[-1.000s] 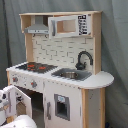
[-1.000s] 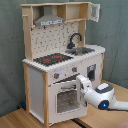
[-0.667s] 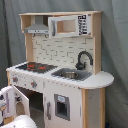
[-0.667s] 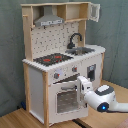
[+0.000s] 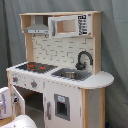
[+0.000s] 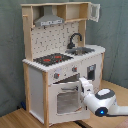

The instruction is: Play with the kitchen

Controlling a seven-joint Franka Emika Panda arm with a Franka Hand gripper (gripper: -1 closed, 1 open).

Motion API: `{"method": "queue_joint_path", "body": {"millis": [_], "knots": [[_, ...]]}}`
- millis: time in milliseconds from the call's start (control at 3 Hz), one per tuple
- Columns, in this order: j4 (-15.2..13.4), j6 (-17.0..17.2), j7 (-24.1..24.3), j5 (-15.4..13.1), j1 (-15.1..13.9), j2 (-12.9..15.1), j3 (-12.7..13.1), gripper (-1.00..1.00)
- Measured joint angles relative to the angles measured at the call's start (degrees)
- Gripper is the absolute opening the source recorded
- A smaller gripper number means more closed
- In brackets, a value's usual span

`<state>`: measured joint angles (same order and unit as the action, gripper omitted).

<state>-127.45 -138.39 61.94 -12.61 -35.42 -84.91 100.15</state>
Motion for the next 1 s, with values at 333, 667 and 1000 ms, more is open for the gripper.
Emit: {"method": "queue_joint_path", "body": {"millis": [333,667,1000], "knots": [[2.99,5.23,0.0,0.01,0.01,0.03,0.5,-1.0],[6.32,10.03,0.0,0.02,-0.06,0.02,0.92,-1.0],[8.5,12.71,-0.23,-0.11,-0.21,0.01,0.97,-1.0]]}}
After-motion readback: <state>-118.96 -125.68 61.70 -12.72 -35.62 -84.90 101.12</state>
